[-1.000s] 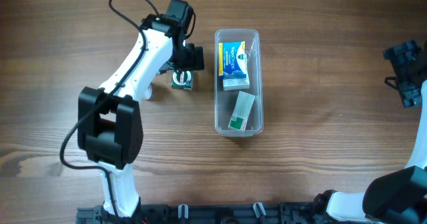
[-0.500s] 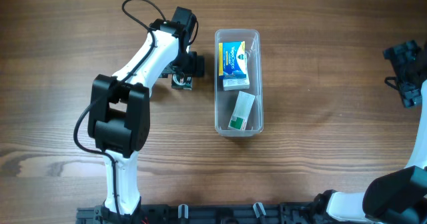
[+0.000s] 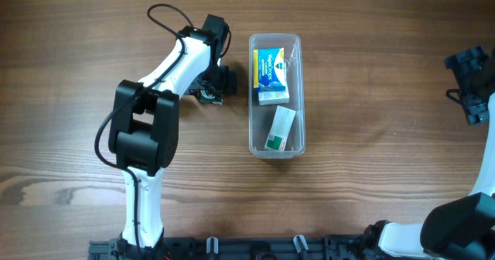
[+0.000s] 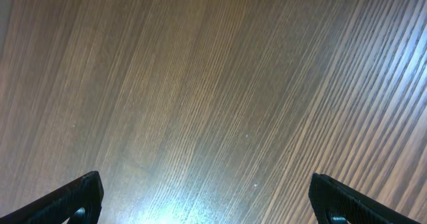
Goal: Pack container
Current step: 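Reach left gripper to the green Zantac box and grasp it, then lower the Zantac box into the container and open left gripper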
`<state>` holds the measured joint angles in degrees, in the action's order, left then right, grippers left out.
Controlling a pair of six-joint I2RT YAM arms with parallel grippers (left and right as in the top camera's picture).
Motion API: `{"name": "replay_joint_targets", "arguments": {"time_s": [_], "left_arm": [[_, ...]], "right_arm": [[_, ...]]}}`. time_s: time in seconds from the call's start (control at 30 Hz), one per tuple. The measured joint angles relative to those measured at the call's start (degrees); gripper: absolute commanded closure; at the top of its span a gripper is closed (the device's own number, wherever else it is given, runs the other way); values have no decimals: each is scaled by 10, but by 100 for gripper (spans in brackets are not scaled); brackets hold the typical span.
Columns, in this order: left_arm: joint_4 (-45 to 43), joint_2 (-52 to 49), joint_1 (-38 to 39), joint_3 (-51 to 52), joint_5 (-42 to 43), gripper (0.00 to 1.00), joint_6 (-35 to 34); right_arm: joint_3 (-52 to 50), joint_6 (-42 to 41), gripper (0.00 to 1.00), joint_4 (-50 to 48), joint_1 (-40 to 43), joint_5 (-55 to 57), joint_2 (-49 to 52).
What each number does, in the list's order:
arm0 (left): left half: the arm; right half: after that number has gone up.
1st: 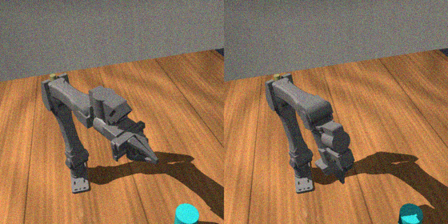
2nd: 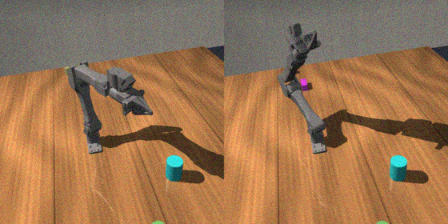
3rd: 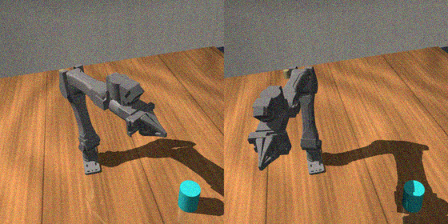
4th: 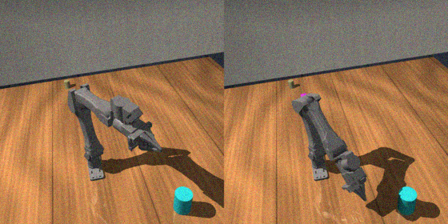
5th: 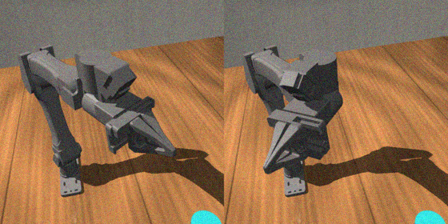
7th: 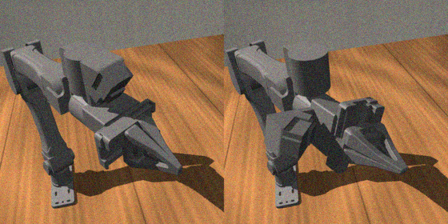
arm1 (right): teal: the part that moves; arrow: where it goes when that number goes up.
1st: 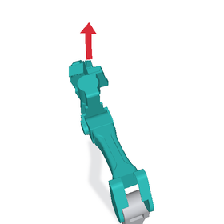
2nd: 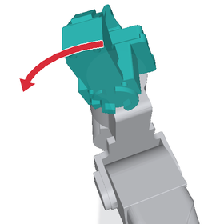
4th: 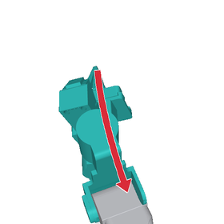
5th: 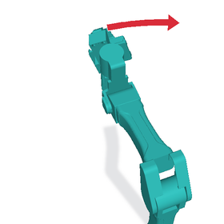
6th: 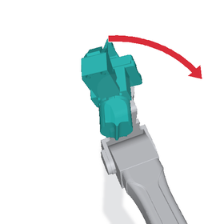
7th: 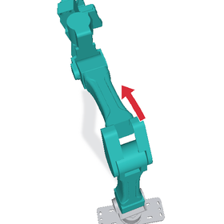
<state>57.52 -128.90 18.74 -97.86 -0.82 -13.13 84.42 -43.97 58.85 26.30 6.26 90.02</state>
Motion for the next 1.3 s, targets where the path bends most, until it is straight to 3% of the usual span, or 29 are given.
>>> {"name": "replay_joint_targets", "arguments": {"time_s": [0.17,0.5,0.57,0.7,0.83,0.93,1.1,1.3], "left_arm": [[-2,0,0,0,-2,41,5],[19,3,0,-1,-2,42,4],[31,24,0,-1,-1,42,3],[51,165,6,-1,48,43,-7],[59,289,80,-3,78,38,-41],[60,315,160,-4,85,39,-63],[59,293,265,-4,90,41,-113],[35,200,274,-4,71,40,-169]], "right_arm": [[0,0,0,0,0,0,0],[0,0,0,0,0,0,0],[0,0,0,0,0,0,0],[0,0,0,0,0,0,0],[0,0,0,0,0,0,0],[0,0,0,0,0,0,0],[0,0,0,0,0,0,0],[0,0,0,0,0,0,0]]}}
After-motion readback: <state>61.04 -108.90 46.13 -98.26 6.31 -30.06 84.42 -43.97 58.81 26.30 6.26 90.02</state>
